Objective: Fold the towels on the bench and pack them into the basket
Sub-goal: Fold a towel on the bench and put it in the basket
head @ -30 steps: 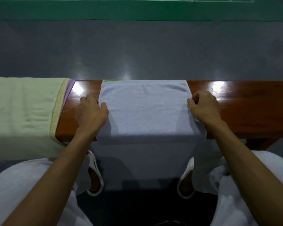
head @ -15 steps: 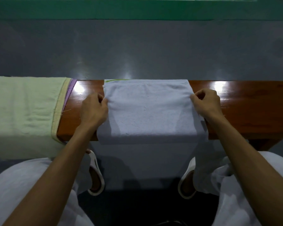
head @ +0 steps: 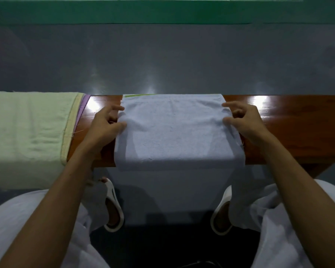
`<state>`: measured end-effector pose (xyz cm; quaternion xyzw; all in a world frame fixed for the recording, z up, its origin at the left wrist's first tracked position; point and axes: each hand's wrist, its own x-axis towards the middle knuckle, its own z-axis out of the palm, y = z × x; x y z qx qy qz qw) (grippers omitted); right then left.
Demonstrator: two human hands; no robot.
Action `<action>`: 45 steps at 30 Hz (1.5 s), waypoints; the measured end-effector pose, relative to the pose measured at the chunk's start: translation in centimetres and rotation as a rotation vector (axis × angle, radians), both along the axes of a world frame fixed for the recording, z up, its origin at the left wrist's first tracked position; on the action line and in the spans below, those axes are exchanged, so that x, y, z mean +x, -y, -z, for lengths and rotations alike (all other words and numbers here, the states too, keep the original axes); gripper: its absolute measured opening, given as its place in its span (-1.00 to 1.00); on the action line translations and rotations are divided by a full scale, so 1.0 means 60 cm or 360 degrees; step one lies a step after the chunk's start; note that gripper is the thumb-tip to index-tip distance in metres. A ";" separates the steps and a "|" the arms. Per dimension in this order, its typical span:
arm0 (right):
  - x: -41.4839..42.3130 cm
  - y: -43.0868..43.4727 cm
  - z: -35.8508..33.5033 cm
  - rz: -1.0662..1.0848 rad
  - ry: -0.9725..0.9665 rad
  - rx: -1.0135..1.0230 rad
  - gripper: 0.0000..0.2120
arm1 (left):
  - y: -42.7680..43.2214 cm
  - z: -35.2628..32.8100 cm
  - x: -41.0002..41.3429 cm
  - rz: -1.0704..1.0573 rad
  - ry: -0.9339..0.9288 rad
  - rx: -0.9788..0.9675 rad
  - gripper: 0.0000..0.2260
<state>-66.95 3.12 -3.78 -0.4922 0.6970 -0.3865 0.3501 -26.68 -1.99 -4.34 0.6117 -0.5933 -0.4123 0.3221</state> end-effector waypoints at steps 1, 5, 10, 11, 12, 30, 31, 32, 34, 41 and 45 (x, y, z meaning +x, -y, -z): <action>0.000 0.000 0.002 -0.0029 -0.0009 0.0011 -0.60 | 0.001 0.000 0.003 0.0054 0.0001 0.0014 -0.62; -0.003 0.001 0.005 -0.0045 -0.0093 0.0028 -0.70 | 0.002 0.004 0.008 0.0142 0.0038 0.0056 -0.64; -0.008 -0.004 -0.001 0.0054 -0.0059 -0.0031 -0.70 | 0.007 0.005 0.014 -0.0006 0.0158 -0.0054 -0.65; -0.009 -0.006 -0.003 0.0073 -0.0049 -0.0049 -0.70 | 0.008 0.004 0.015 -0.0025 0.0149 -0.0058 -0.64; -0.009 -0.008 -0.004 0.0084 -0.0052 -0.0072 -0.69 | 0.009 0.003 0.017 -0.0036 0.0156 -0.0061 -0.65; -0.011 -0.031 -0.048 0.0199 -0.0651 -0.0592 -0.75 | -0.015 -0.031 0.003 -0.0288 0.0529 -0.0926 -0.85; -0.013 -0.033 -0.054 0.0208 -0.0671 -0.0619 -0.75 | -0.015 -0.035 0.003 -0.0292 0.0530 -0.0983 -0.85; -0.014 -0.035 -0.059 0.0220 -0.0692 -0.0658 -0.76 | -0.015 -0.040 0.004 -0.0296 0.0524 -0.1029 -0.84; -0.017 -0.038 -0.072 0.0246 -0.0725 -0.0746 -0.77 | -0.017 -0.053 0.004 -0.0316 0.0502 -0.1116 -0.82; -0.011 -0.033 -0.094 0.0328 -0.0753 -0.0757 -0.79 | -0.008 -0.063 -0.011 -0.0413 0.0514 -0.1148 -0.88; -0.008 -0.013 -0.079 0.0361 -0.0766 -0.0610 -0.88 | 0.007 -0.054 -0.015 -0.0434 0.0540 -0.0926 -0.93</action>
